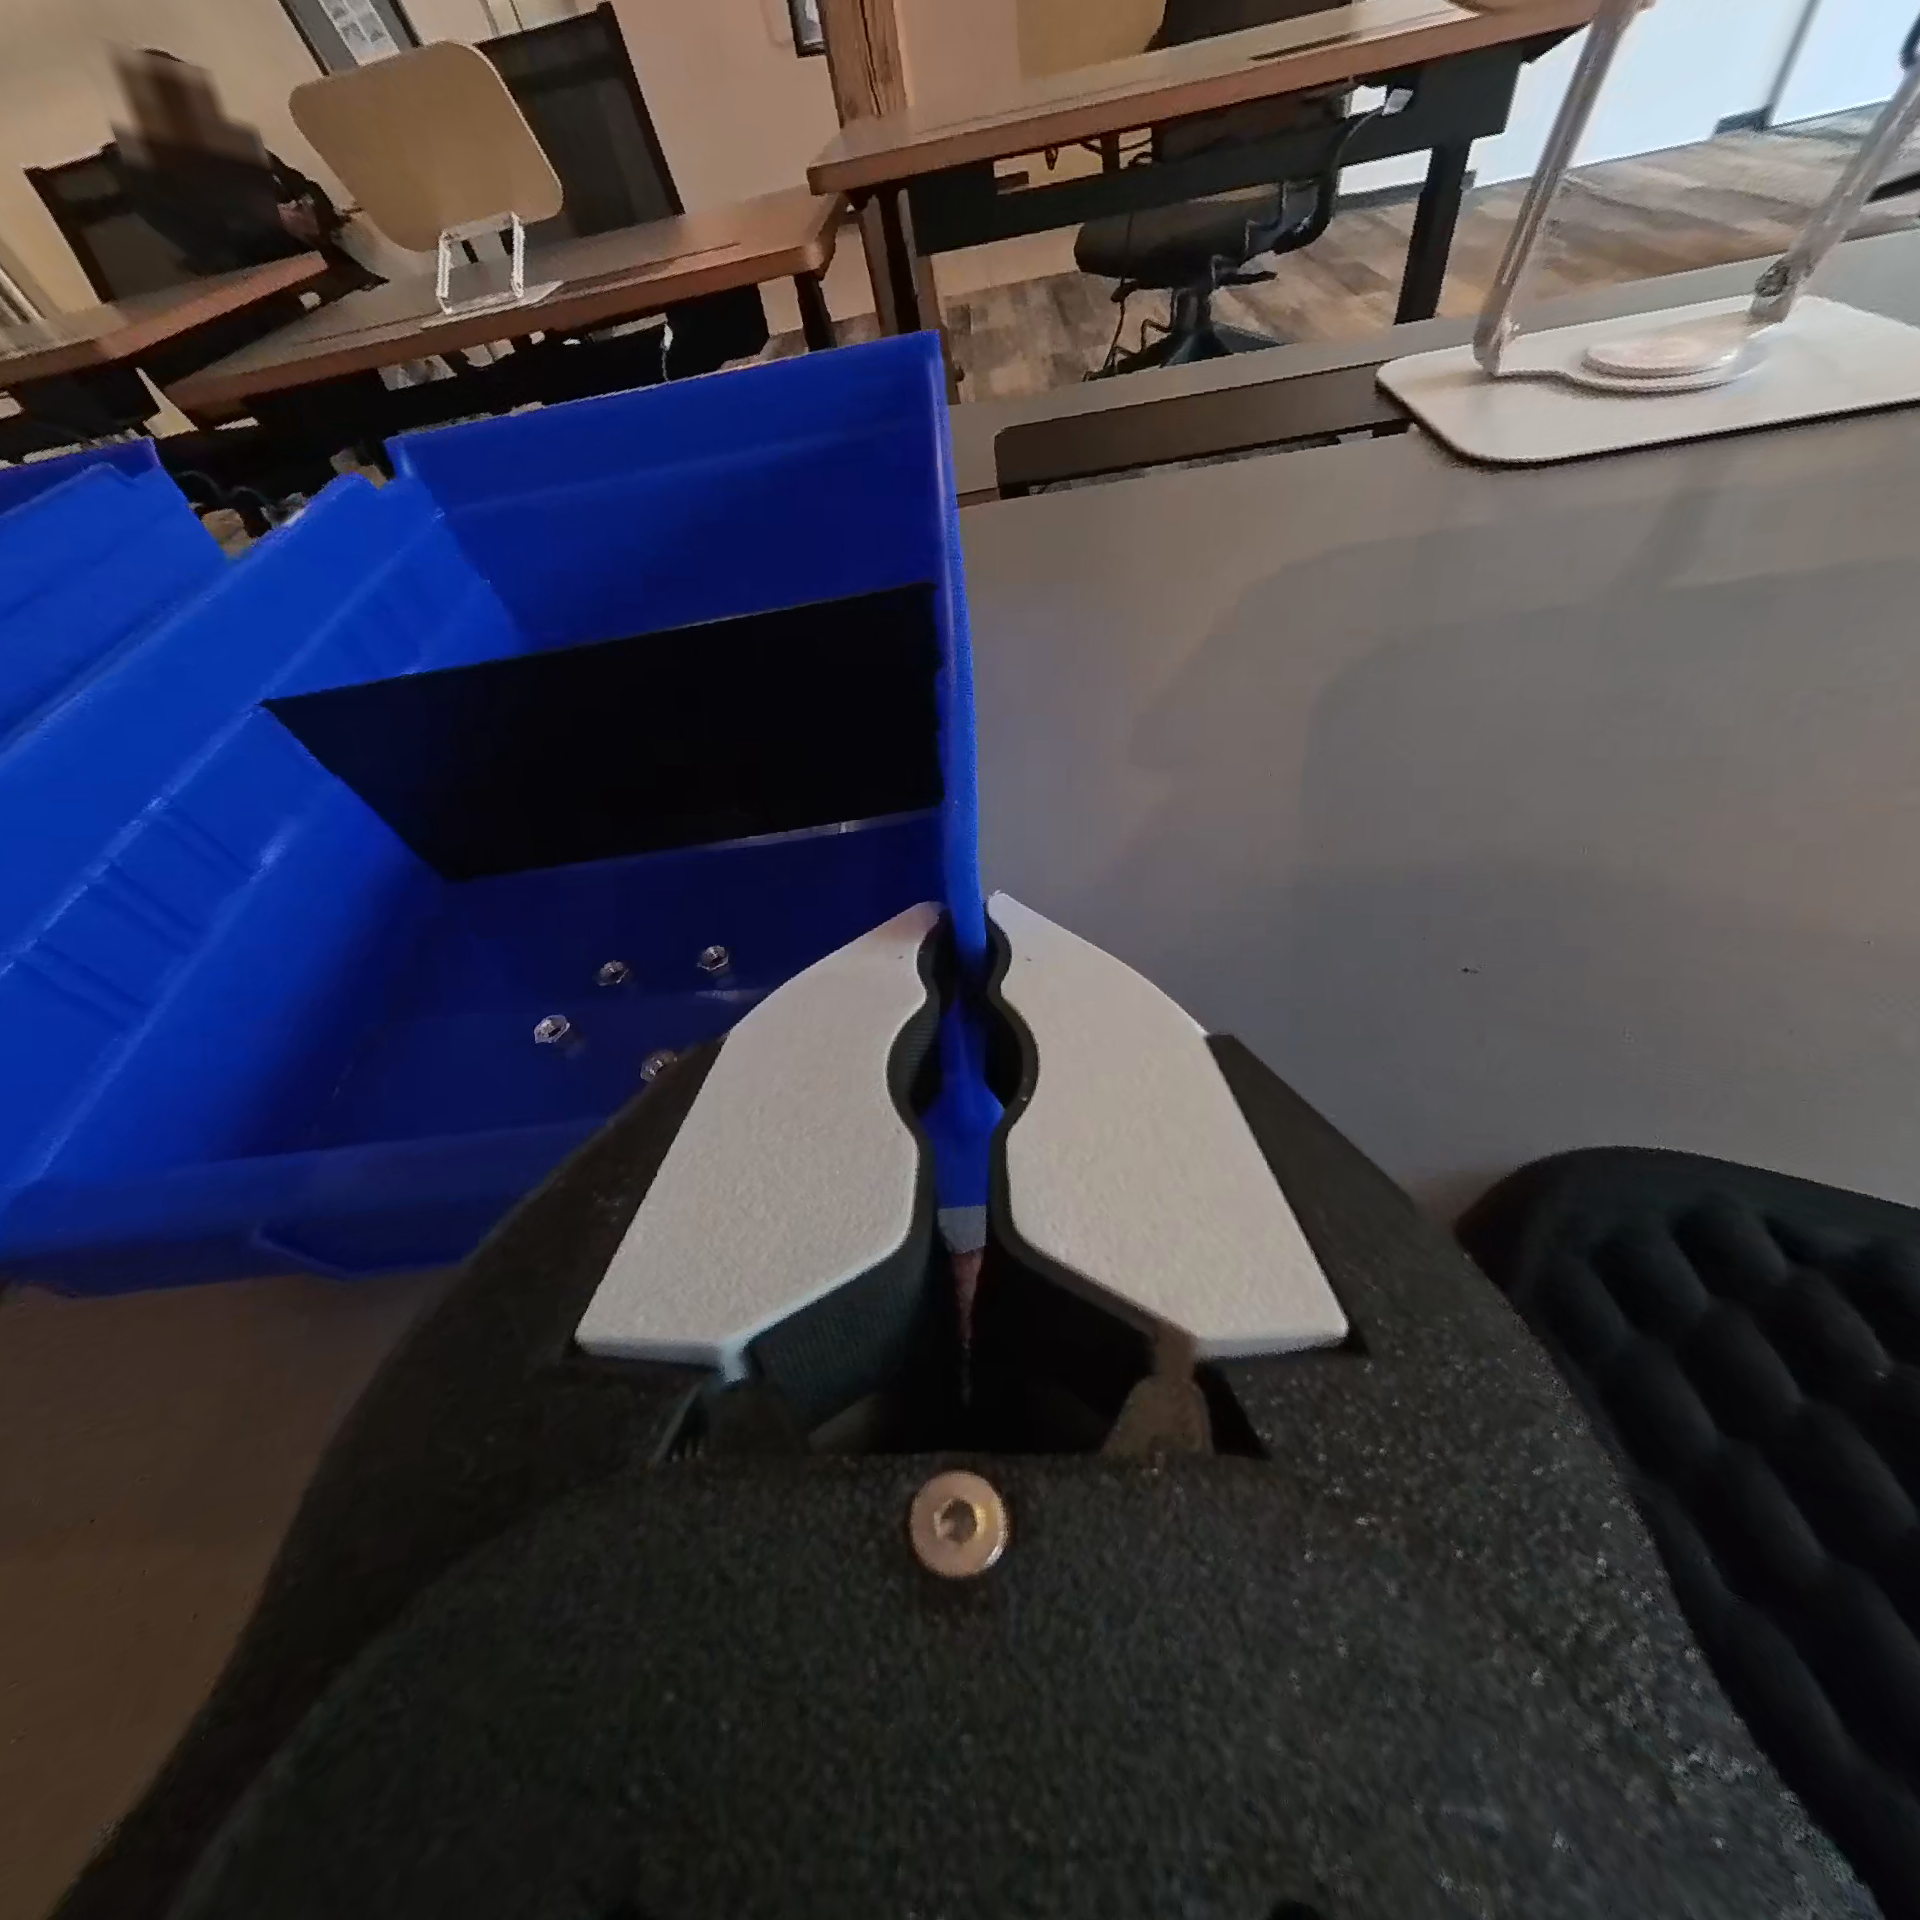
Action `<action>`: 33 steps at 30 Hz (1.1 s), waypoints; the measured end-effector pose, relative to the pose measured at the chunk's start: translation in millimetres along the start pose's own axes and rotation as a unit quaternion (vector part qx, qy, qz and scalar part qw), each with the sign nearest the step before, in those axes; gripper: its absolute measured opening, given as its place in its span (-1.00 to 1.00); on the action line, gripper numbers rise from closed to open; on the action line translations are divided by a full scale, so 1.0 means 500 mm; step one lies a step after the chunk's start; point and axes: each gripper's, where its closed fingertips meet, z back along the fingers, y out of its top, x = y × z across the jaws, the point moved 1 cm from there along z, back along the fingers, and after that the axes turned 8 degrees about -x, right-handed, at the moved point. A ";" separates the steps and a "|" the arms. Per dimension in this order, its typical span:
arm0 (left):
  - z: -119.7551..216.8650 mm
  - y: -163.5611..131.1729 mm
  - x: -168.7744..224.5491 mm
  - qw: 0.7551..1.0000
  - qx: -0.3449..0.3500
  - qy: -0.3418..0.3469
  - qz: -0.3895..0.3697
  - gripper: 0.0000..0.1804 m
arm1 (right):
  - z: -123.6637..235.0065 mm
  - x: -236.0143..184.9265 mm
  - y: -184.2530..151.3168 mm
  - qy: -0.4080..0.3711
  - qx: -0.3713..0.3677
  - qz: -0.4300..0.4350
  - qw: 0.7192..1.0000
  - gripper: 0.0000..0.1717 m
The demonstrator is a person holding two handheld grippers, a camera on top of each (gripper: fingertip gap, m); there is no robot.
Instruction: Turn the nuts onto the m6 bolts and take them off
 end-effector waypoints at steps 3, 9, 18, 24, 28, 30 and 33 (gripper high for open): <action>0.011 -0.003 0.011 1.000 0.002 -0.007 0.003 -0.98 | 0.002 -0.003 0.004 0.000 0.000 0.003 1.000 -0.22; 0.038 0.017 0.025 1.000 0.027 -0.006 0.001 -0.68 | 0.006 -0.031 0.028 0.037 0.001 -0.012 0.999 0.09; 0.138 0.283 0.022 0.985 0.121 -0.124 -0.009 -0.12 | -0.002 -0.234 0.218 0.240 0.014 0.035 0.970 0.71; 0.179 0.478 -0.025 0.973 0.165 -0.158 -0.022 -0.13 | -0.008 -0.337 0.403 0.315 0.084 0.055 0.944 0.72; 0.192 0.556 -0.051 0.971 0.200 -0.132 -0.018 -0.13 | -0.023 -0.361 0.519 0.318 0.138 0.049 0.937 0.70; 0.183 0.567 -0.072 0.971 0.208 -0.115 0.003 -0.11 | -0.035 -0.360 0.557 0.302 0.160 0.046 0.939 0.58; 0.150 0.554 -0.100 0.971 0.211 -0.104 0.046 -0.12 | -0.053 -0.352 0.582 0.296 0.178 0.030 0.938 0.43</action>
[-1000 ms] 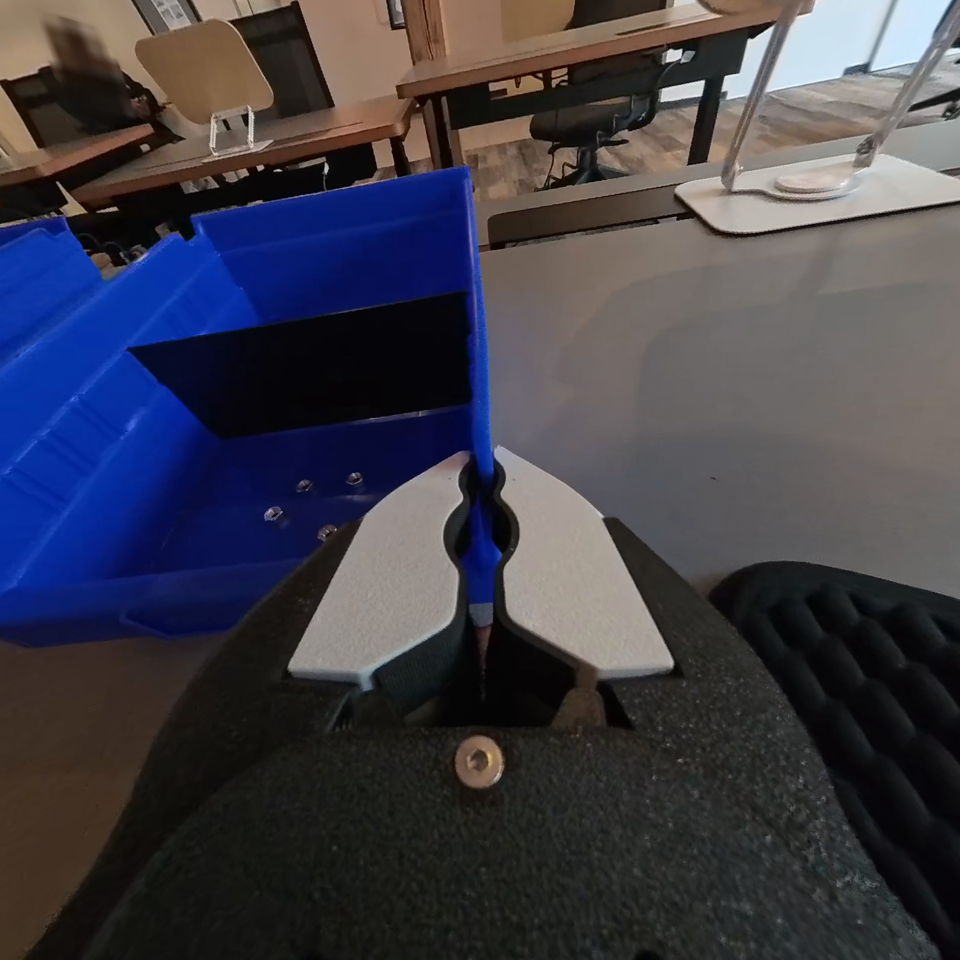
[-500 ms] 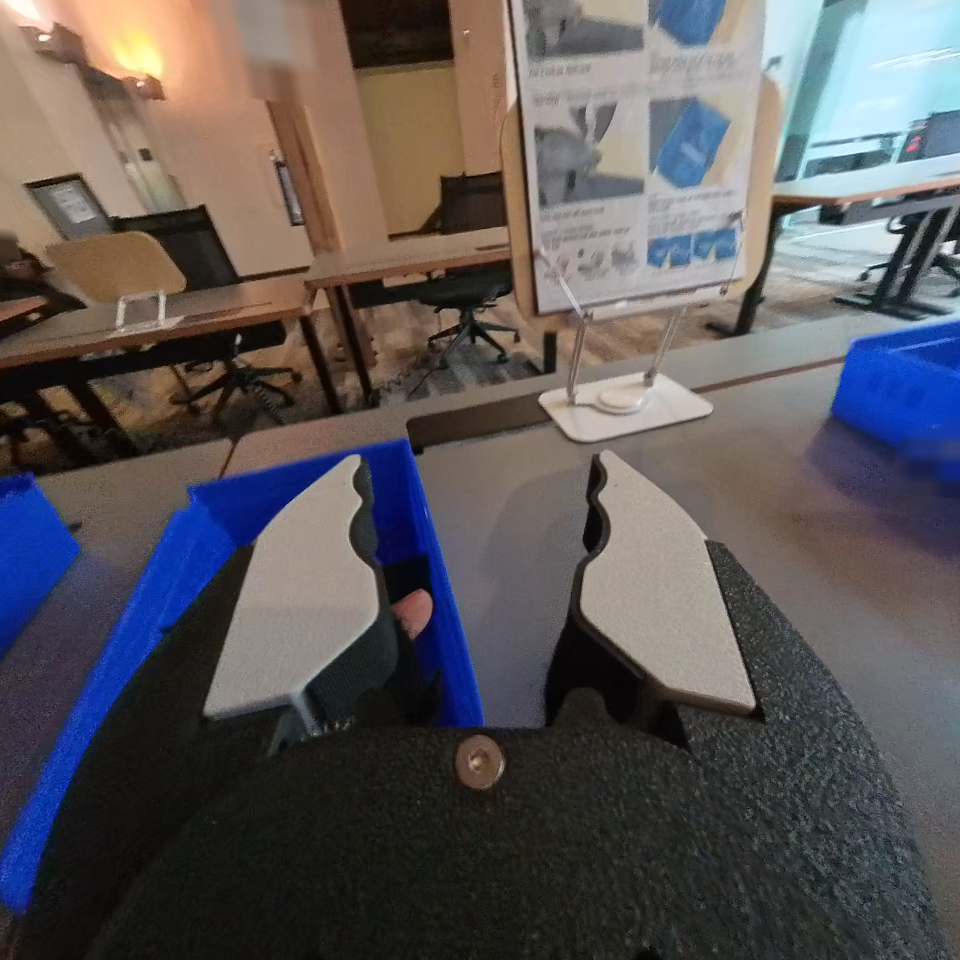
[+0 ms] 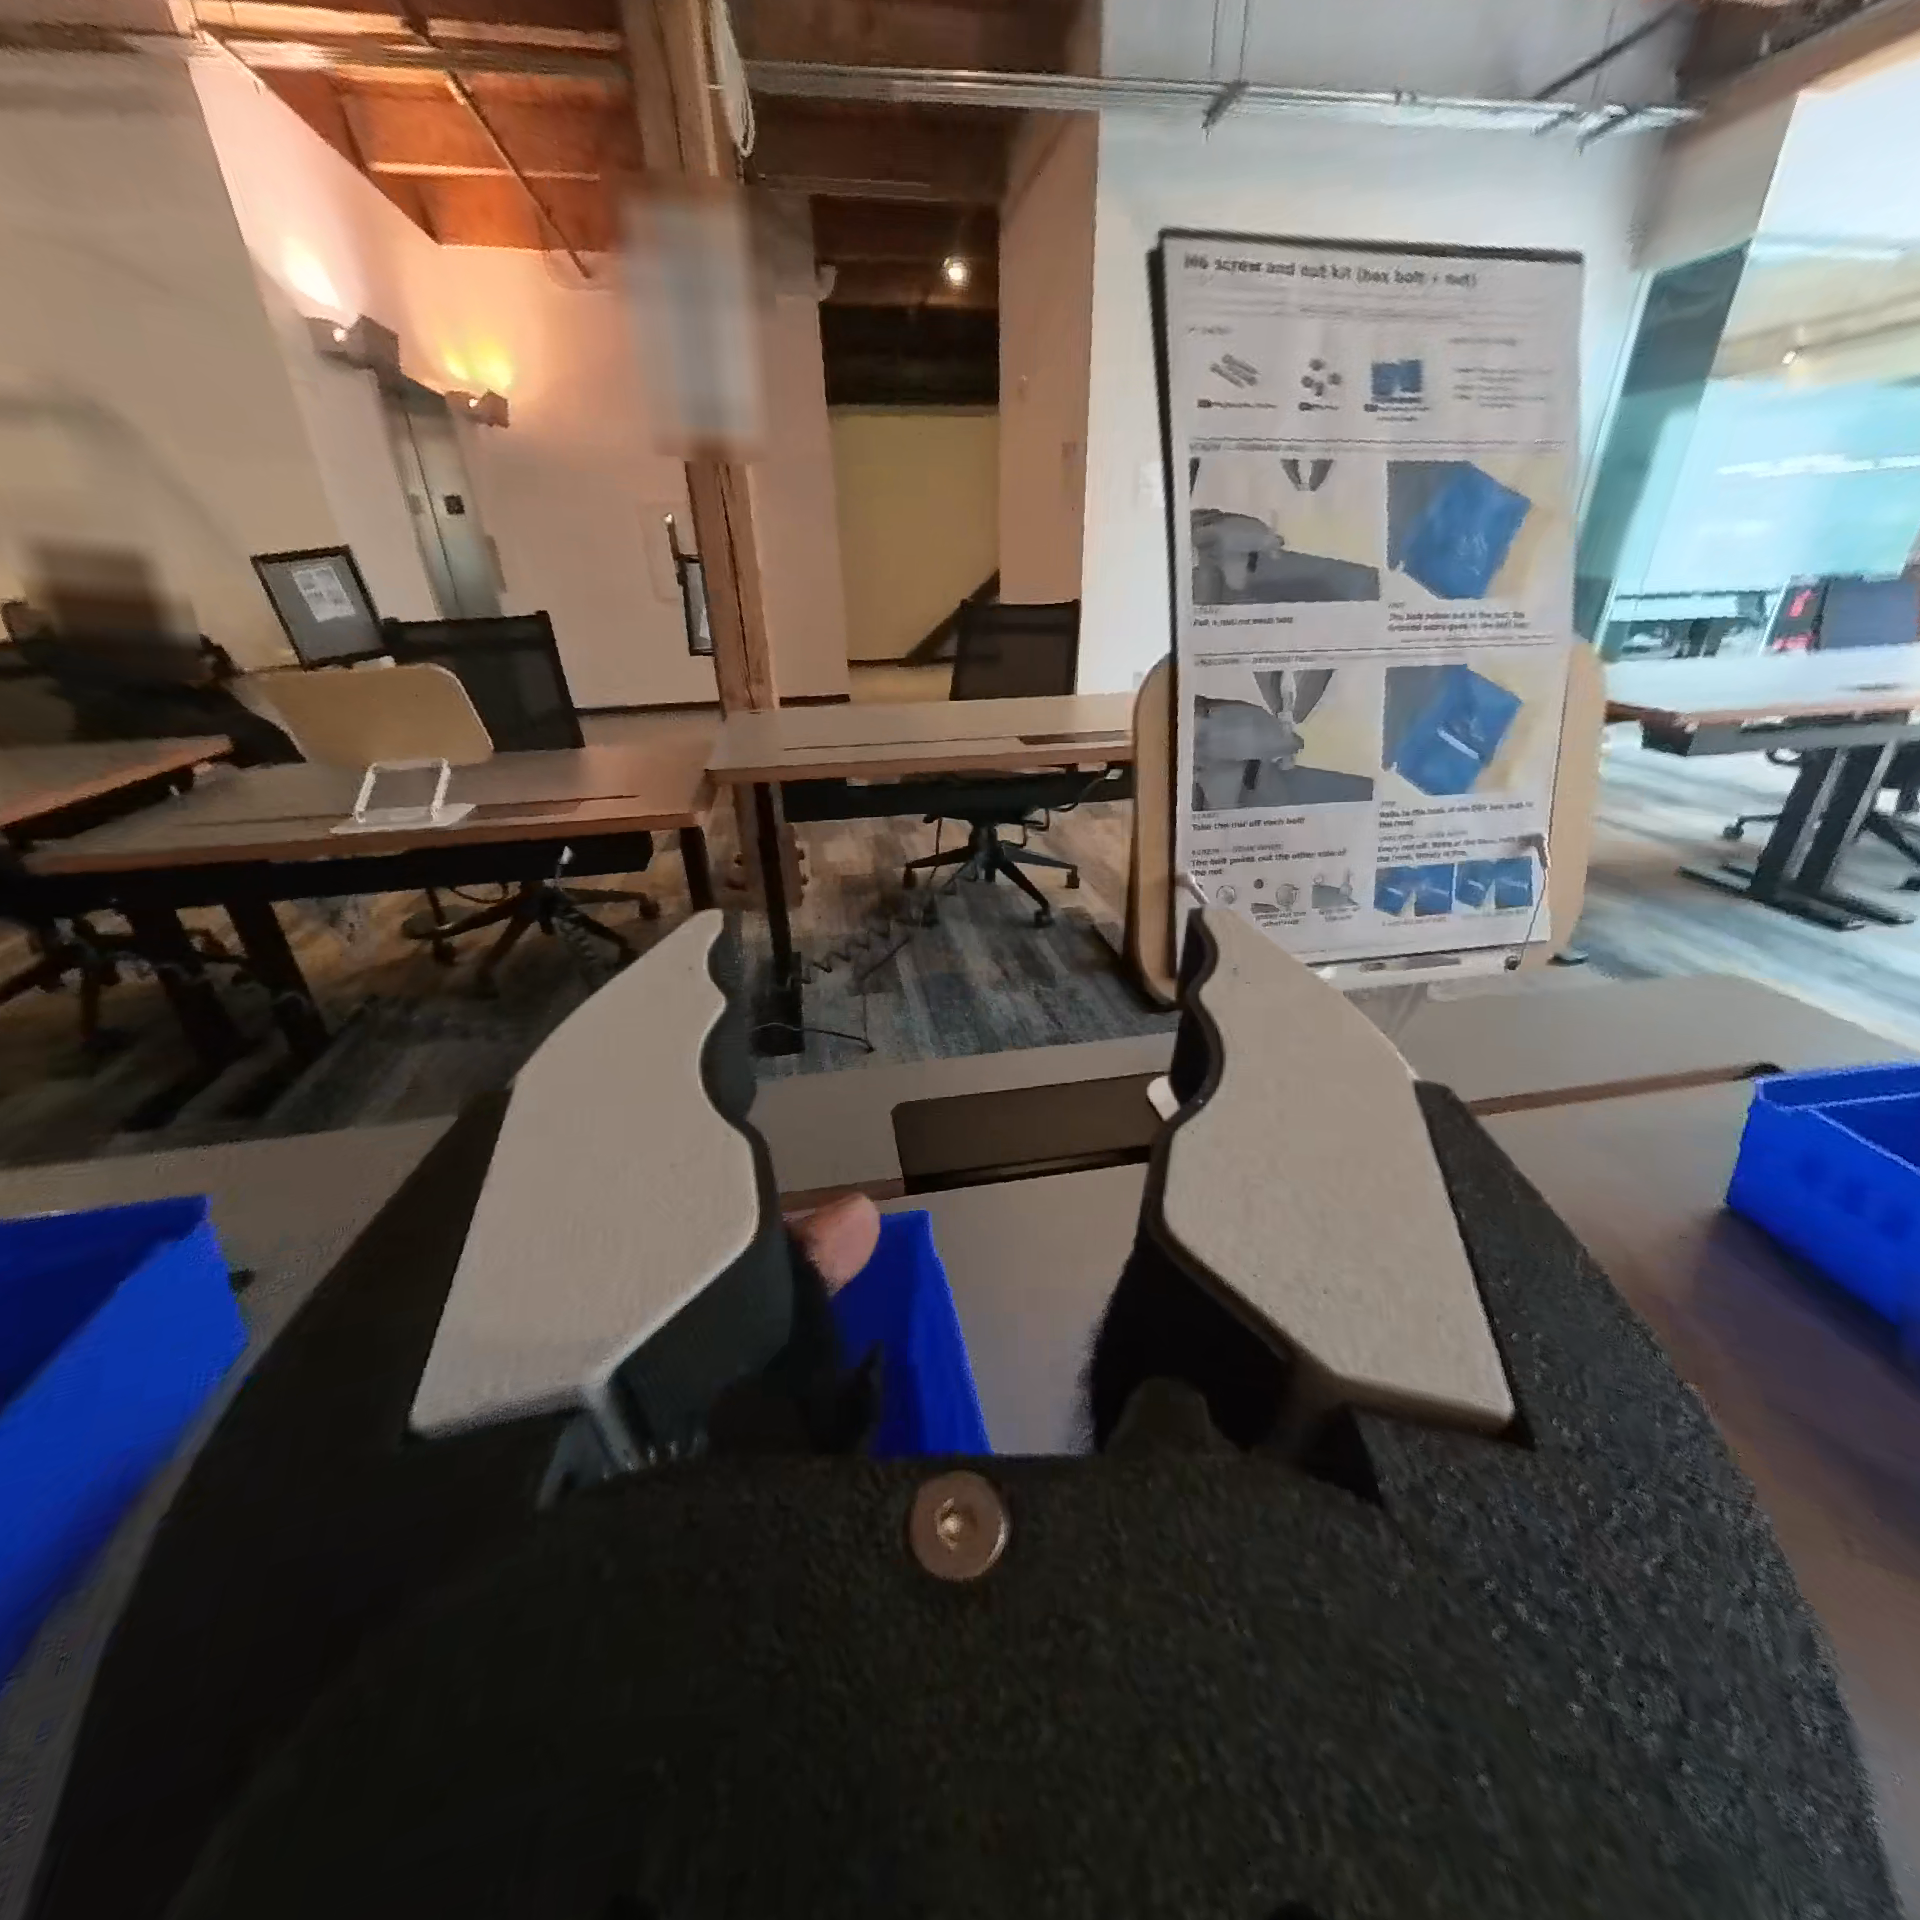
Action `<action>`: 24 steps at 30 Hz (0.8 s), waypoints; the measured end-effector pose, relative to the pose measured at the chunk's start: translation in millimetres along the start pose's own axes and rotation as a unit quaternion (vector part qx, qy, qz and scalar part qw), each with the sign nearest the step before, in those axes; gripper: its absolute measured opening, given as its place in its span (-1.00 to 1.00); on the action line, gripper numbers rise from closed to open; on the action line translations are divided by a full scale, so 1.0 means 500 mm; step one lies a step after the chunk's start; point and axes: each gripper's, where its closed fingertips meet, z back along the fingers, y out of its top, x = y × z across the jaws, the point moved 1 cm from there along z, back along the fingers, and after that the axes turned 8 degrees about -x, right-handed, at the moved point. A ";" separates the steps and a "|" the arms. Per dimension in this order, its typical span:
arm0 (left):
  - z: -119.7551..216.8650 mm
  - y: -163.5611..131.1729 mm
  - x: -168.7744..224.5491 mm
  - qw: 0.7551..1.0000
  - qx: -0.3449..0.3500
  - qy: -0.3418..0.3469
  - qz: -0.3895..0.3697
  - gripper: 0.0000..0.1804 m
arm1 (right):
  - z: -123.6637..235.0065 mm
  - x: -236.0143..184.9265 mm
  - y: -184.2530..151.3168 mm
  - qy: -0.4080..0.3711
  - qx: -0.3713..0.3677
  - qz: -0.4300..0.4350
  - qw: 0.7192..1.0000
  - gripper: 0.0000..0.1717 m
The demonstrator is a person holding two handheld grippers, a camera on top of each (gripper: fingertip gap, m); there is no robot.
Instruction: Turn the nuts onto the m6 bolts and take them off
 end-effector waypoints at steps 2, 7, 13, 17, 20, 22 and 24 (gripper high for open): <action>-0.020 -0.031 -0.018 1.000 -0.009 0.000 0.022 -0.13 | -0.007 0.016 -0.012 -0.007 -0.001 -0.004 1.000 0.38; -0.087 -0.136 -0.067 0.993 -0.108 0.029 0.034 -0.20 | -0.024 0.048 -0.071 -0.012 -0.029 0.006 0.999 0.14; -0.152 -0.263 -0.114 0.961 -0.269 0.061 0.026 -0.42 | -0.052 0.061 -0.114 0.000 -0.066 0.009 0.998 -0.02; -0.192 -0.336 -0.145 0.926 -0.375 0.048 0.011 -0.55 | -0.069 0.067 -0.138 0.011 -0.087 -0.001 0.996 -0.09; -0.221 -0.400 -0.185 0.885 -0.462 0.052 0.002 -0.56 | -0.076 0.065 -0.146 0.019 -0.095 0.002 0.995 -0.13; -0.237 -0.446 -0.205 0.854 -0.518 0.045 0.003 -0.61 | -0.077 0.064 -0.148 0.020 -0.097 0.007 0.995 -0.18; -0.246 -0.493 -0.225 0.820 -0.571 0.045 0.005 -0.67 | -0.077 0.060 -0.147 0.025 -0.096 0.010 0.995 -0.20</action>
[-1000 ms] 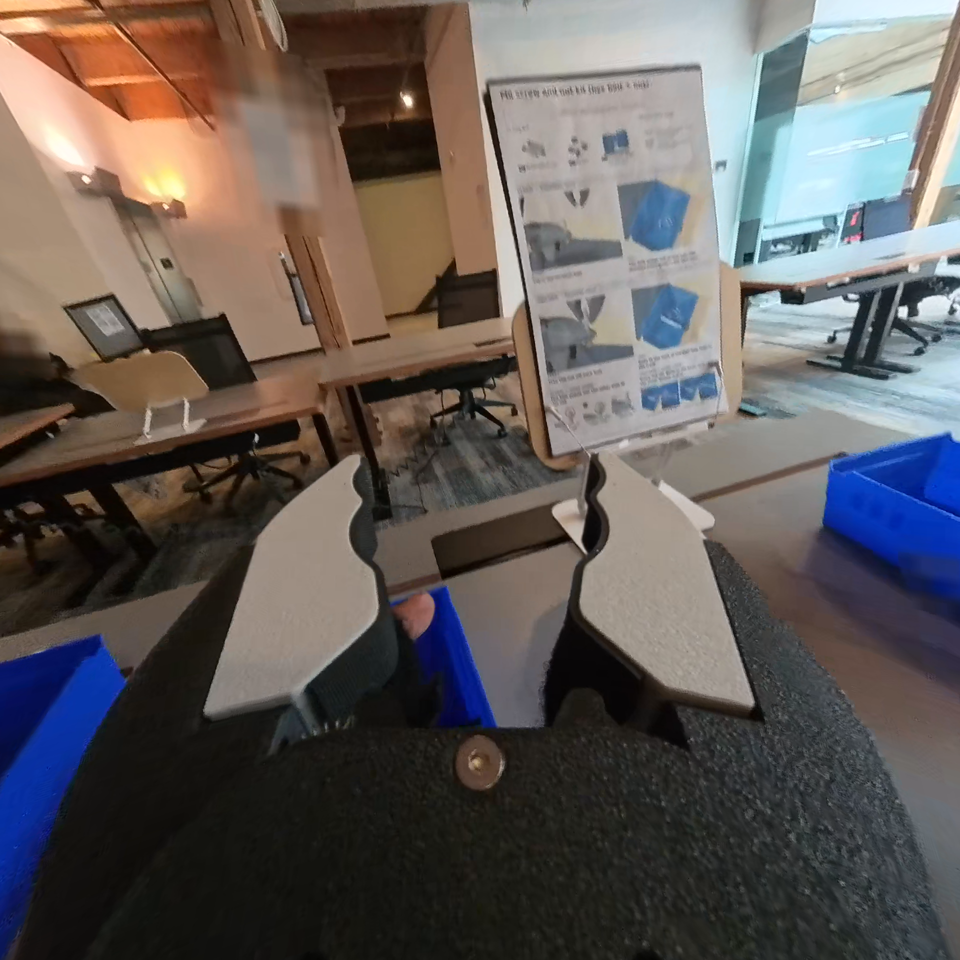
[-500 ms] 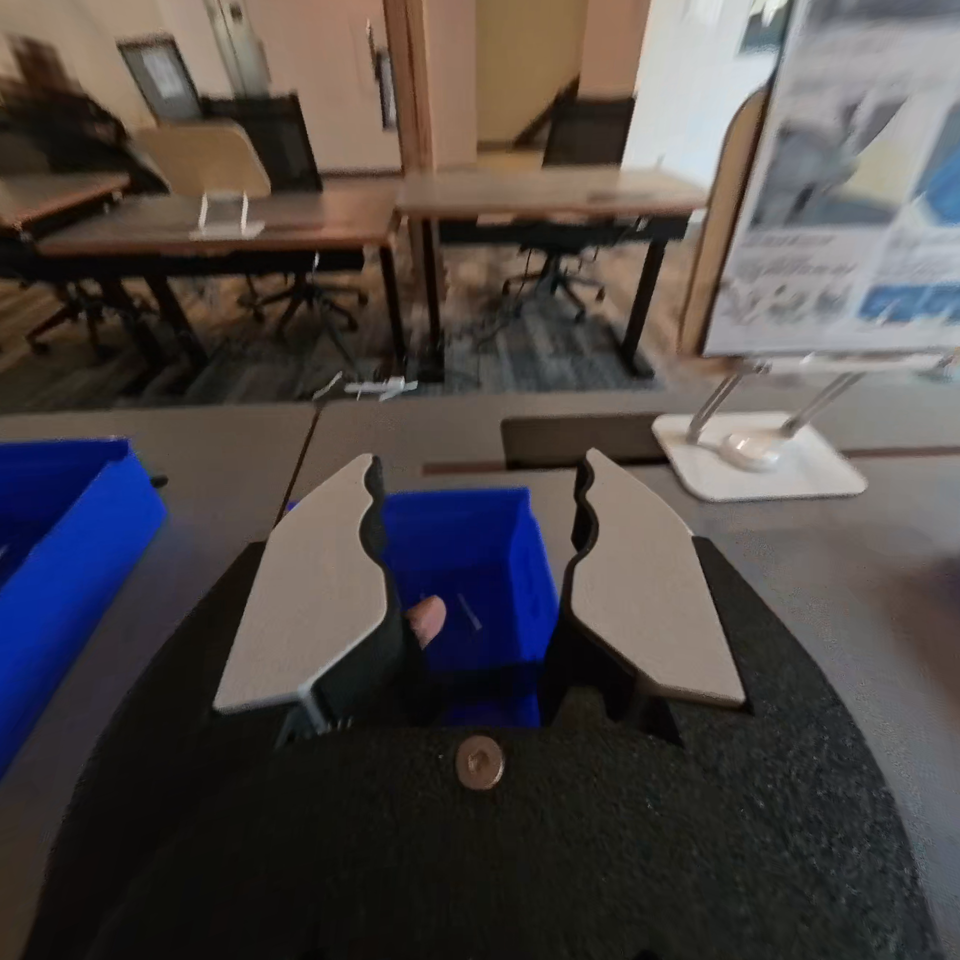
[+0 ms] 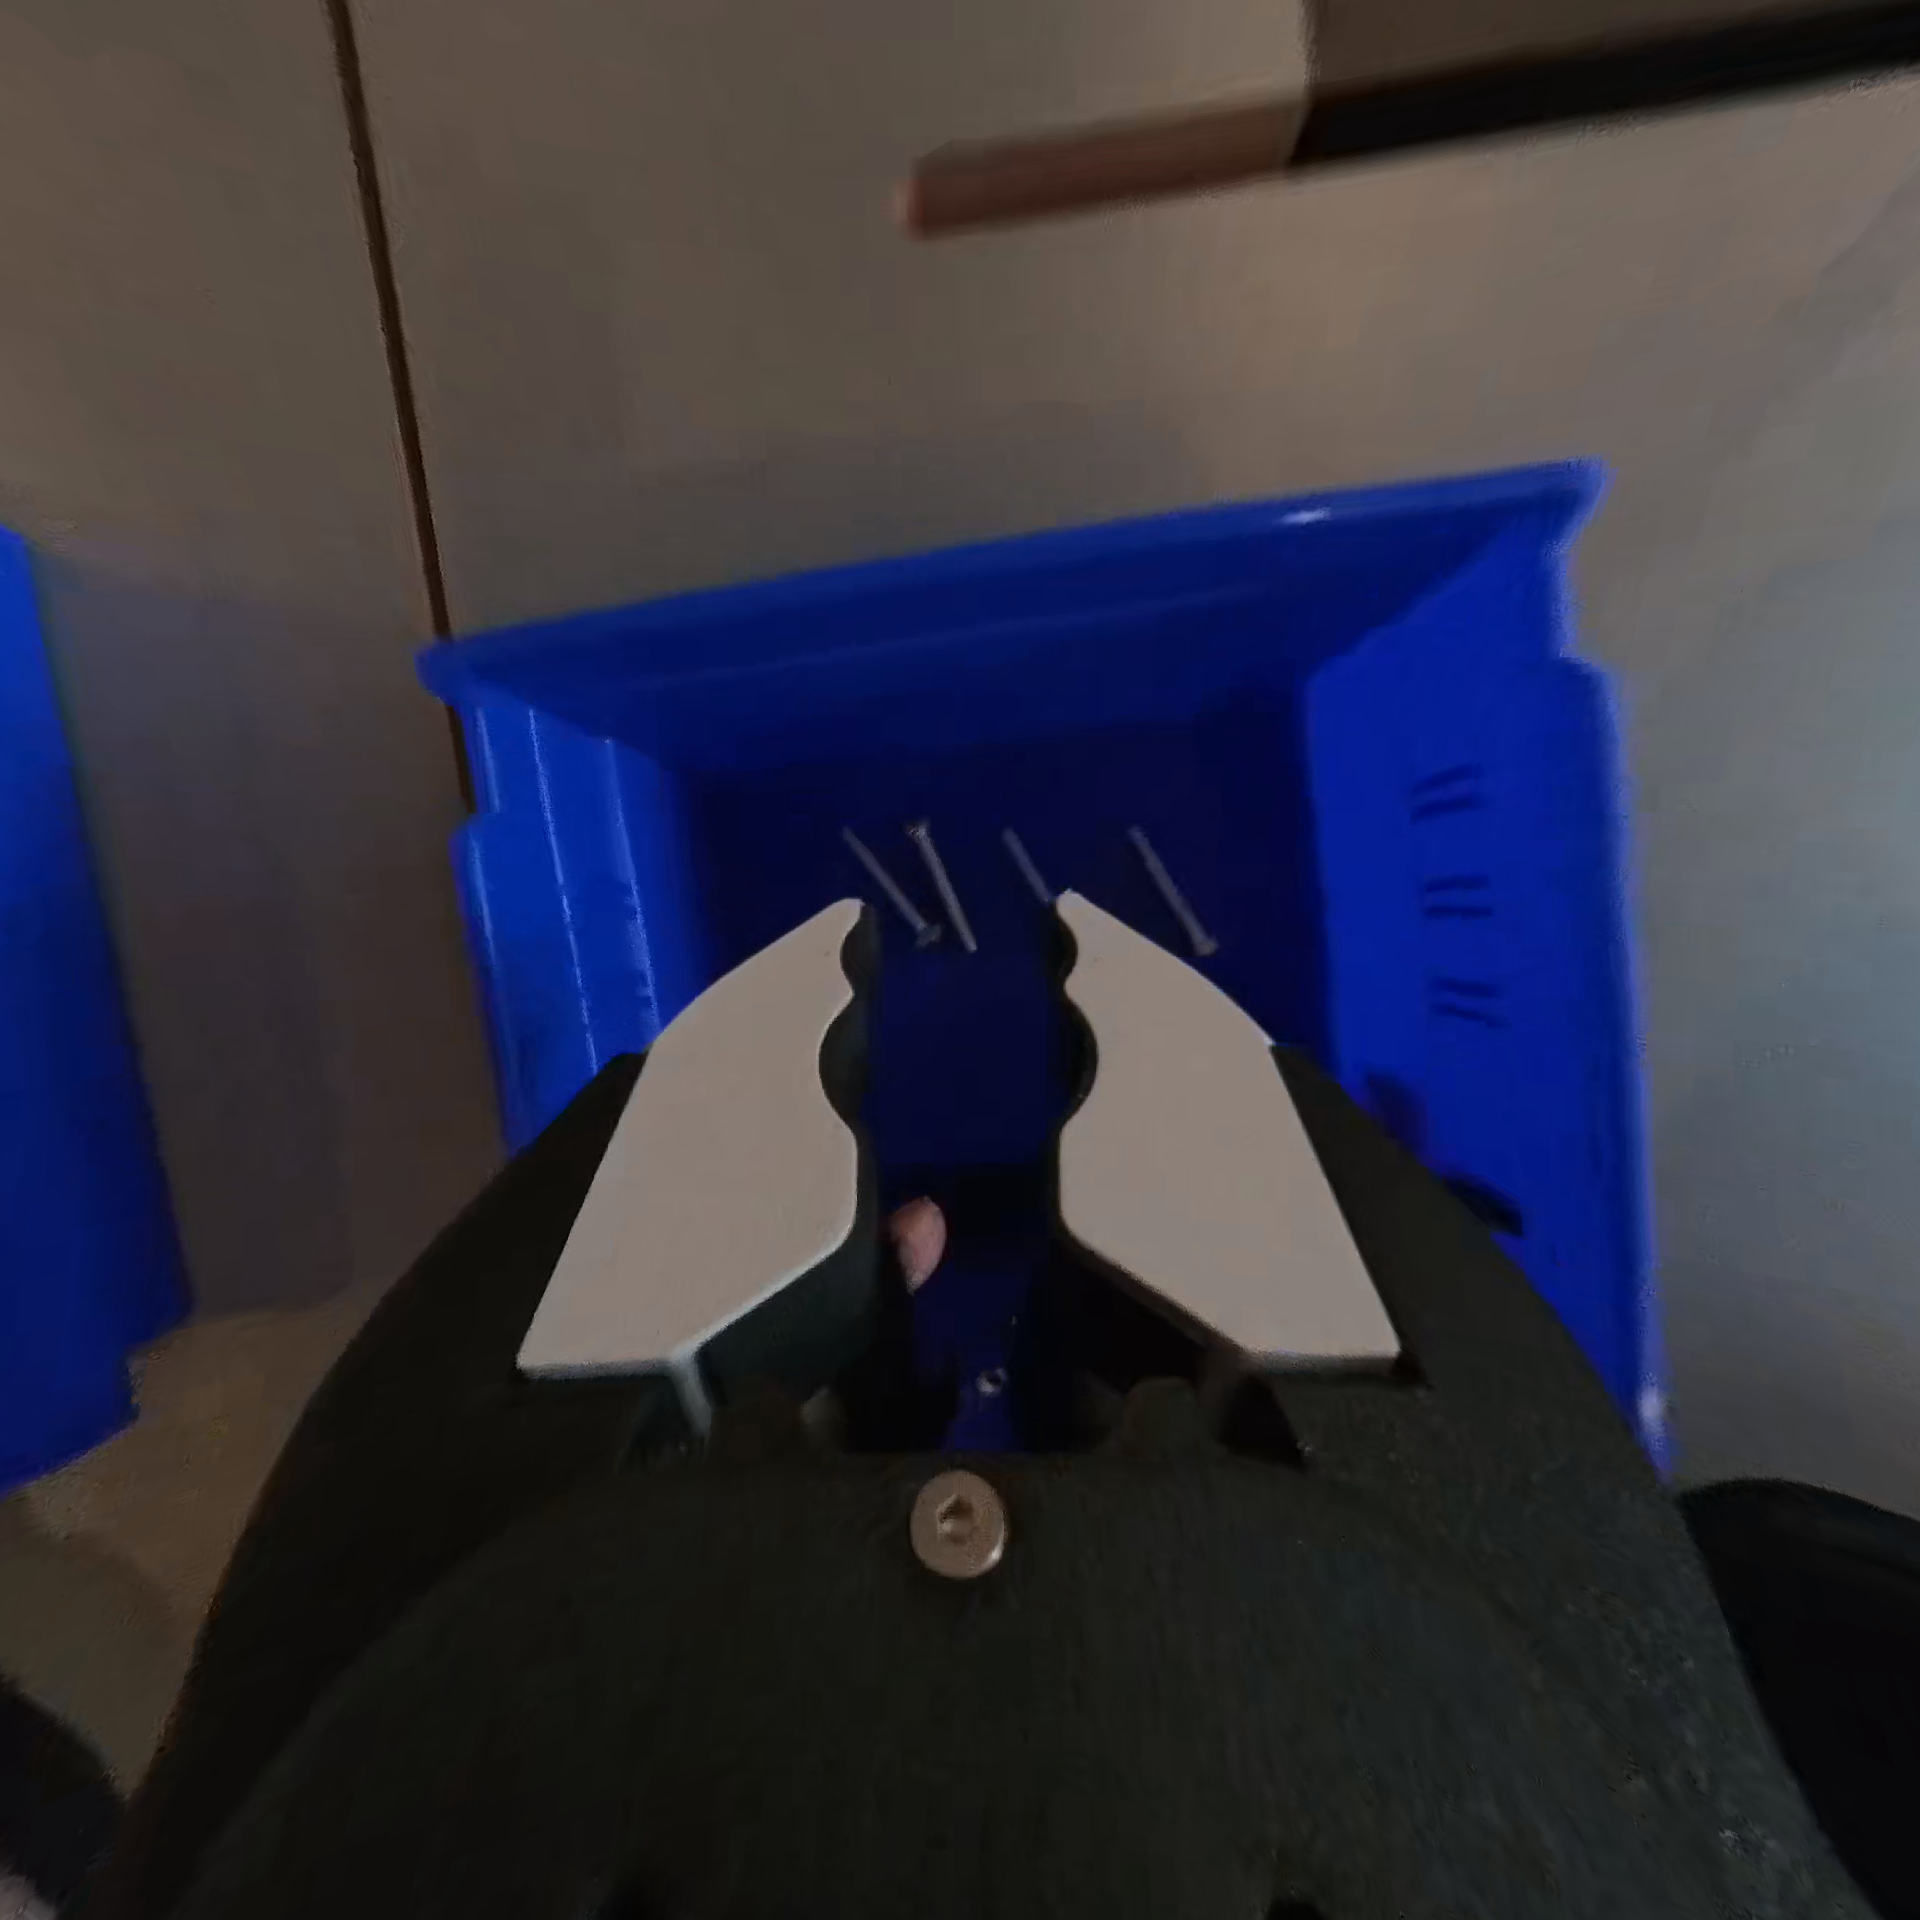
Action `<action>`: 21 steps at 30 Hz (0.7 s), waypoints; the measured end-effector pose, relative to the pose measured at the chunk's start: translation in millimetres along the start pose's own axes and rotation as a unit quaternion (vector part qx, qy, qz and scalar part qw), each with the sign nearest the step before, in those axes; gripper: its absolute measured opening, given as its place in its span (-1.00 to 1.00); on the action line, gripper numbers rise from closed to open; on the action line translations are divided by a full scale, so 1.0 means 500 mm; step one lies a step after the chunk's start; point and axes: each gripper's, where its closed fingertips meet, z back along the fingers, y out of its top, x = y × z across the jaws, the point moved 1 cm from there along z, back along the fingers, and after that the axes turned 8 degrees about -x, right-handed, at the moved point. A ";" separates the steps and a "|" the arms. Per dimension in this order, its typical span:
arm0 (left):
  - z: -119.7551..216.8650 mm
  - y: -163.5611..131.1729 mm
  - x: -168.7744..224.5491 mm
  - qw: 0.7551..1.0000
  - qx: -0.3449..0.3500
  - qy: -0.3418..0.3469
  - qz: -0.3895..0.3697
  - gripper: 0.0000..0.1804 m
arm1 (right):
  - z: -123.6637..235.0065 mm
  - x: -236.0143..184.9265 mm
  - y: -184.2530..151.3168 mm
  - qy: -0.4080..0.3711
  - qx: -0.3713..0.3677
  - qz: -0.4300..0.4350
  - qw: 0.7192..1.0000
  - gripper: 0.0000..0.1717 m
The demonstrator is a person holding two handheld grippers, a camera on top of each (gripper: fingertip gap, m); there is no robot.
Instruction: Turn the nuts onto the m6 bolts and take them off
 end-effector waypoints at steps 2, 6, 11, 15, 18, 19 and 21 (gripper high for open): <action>-0.041 -0.013 -0.023 0.998 -0.056 0.017 0.008 -0.76 | 0.002 -0.001 0.002 0.001 0.004 0.003 1.000 -0.21; -0.097 -0.033 -0.050 0.992 -0.119 0.021 0.028 -0.74 | 0.007 0.004 0.005 -0.001 0.010 0.002 1.000 -0.20; -0.123 -0.042 -0.050 0.989 -0.147 0.007 0.034 -0.76 | 0.012 0.013 0.006 -0.006 0.015 -0.002 1.000 -0.19; -0.140 -0.042 -0.040 0.987 -0.157 -0.008 0.038 -0.77 | 0.012 0.015 0.006 -0.009 0.015 -0.002 1.000 -0.18; -0.154 -0.044 -0.031 0.986 -0.162 -0.026 0.044 -0.78 | 0.013 0.017 0.007 -0.017 0.015 0.002 1.000 -0.18; -0.158 -0.043 -0.027 0.985 -0.160 -0.033 0.046 -0.79 | 0.014 0.018 0.006 -0.019 0.015 0.003 1.000 -0.18; -0.167 -0.050 -0.029 0.984 -0.167 -0.033 0.053 -0.80 | 0.015 0.019 0.007 -0.020 0.017 0.003 1.000 -0.18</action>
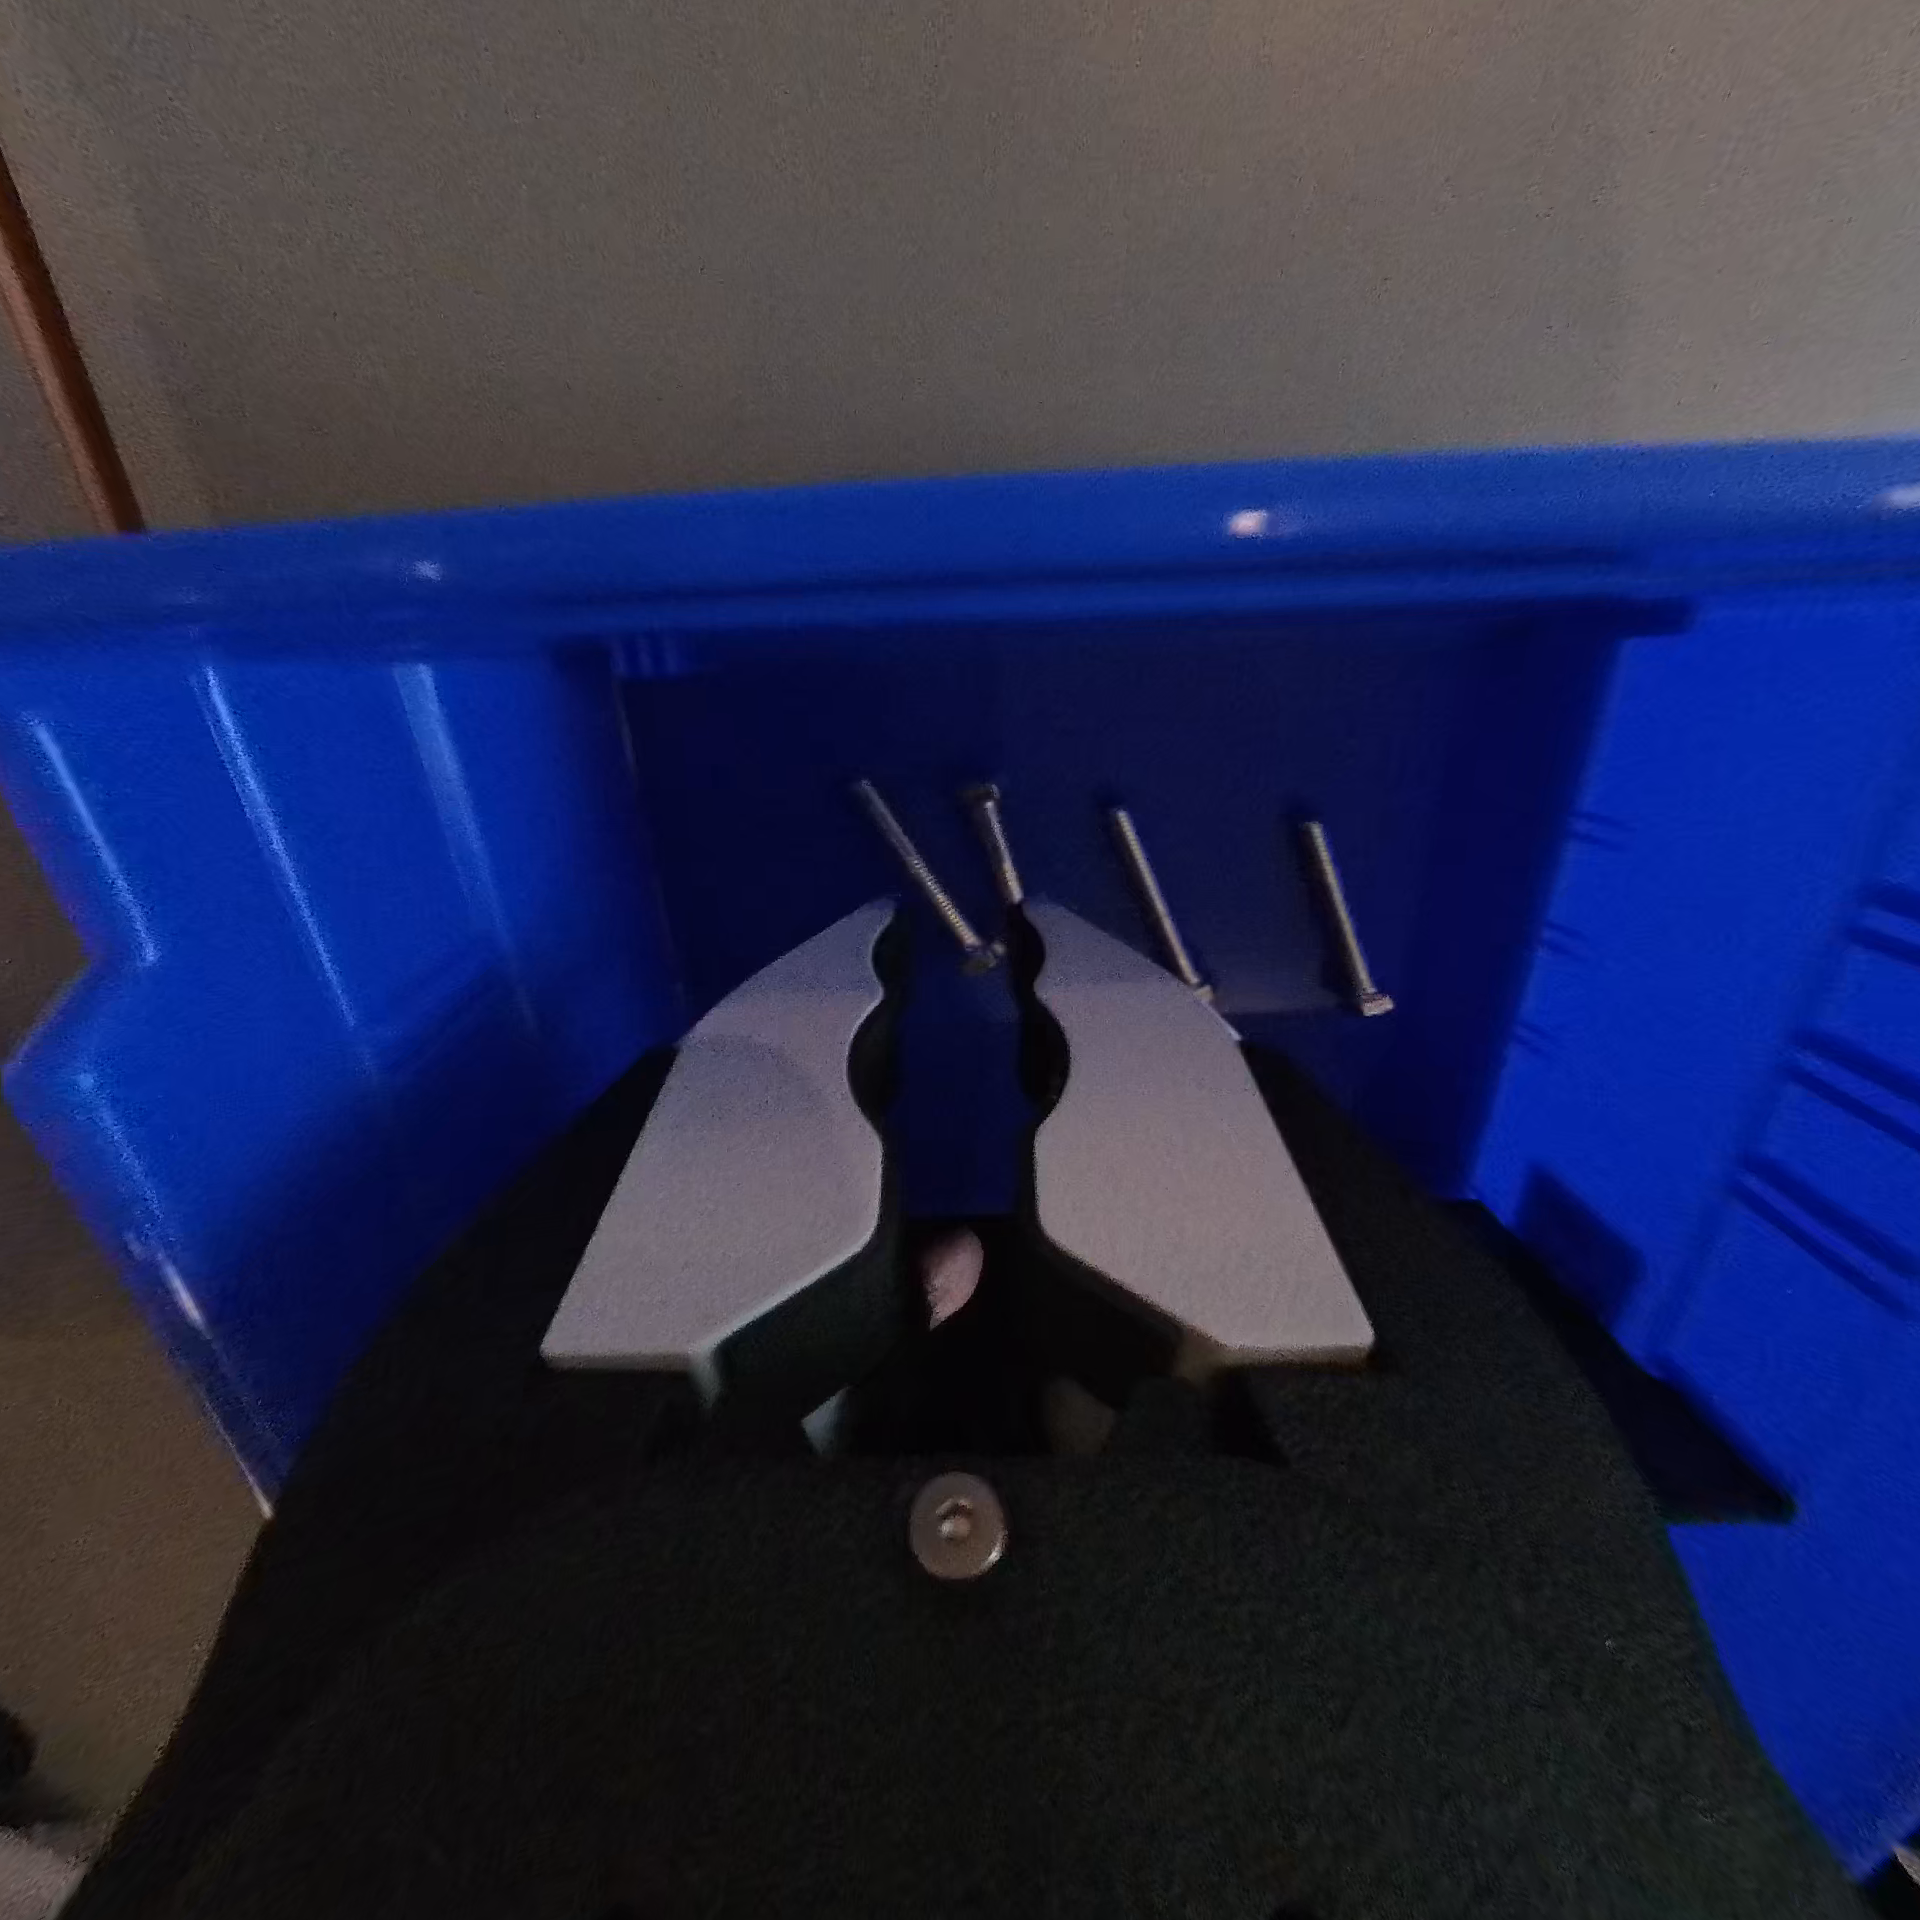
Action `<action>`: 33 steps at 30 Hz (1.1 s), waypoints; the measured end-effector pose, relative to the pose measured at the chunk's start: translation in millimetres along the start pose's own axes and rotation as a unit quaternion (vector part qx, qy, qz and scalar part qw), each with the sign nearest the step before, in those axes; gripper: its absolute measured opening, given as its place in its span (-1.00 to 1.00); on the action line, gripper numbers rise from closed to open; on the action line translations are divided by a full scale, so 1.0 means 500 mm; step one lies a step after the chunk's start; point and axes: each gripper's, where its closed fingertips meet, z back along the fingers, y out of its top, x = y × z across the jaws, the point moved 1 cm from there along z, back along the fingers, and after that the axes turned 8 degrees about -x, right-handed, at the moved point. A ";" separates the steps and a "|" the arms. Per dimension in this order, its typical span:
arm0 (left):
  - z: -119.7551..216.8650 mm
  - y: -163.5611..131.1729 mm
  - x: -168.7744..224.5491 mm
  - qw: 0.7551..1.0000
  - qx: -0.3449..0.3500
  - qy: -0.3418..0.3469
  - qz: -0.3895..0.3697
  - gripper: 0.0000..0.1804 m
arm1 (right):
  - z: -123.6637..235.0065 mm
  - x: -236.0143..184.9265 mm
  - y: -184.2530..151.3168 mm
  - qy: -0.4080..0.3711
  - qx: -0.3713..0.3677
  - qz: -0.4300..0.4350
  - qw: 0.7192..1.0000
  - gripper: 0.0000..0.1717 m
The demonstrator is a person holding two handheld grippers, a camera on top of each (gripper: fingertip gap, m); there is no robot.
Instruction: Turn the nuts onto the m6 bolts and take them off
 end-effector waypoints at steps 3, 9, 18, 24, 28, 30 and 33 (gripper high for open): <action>-0.013 -0.005 -0.007 1.000 -0.007 0.002 0.007 -0.80 | 0.003 0.004 0.002 -0.001 0.005 -0.003 1.000 -0.18; -0.034 -0.011 -0.008 1.000 -0.015 -0.003 0.010 -0.87 | 0.007 0.011 0.003 -0.007 0.008 -0.005 1.000 -0.18; 0.003 -0.004 -0.012 0.999 0.036 0.011 0.011 -0.94 | 0.010 0.012 0.005 -0.008 0.011 -0.004 1.000 -0.17; 0.153 0.023 0.063 0.976 0.213 -0.013 -0.038 -0.94 | 0.013 0.002 0.007 -0.003 0.008 0.004 1.000 -0.18; 0.243 0.003 0.183 0.941 0.314 -0.063 -0.110 -0.95 | 0.017 -0.004 0.011 0.003 0.011 0.006 1.000 -0.18; 0.266 -0.022 0.252 0.924 0.340 -0.087 -0.151 -0.94 | 0.019 -0.008 0.012 0.008 0.011 0.007 1.000 -0.18; 0.271 -0.073 0.358 0.904 0.350 -0.115 -0.216 -0.95 | 0.021 -0.014 0.014 0.012 0.011 0.011 1.000 -0.19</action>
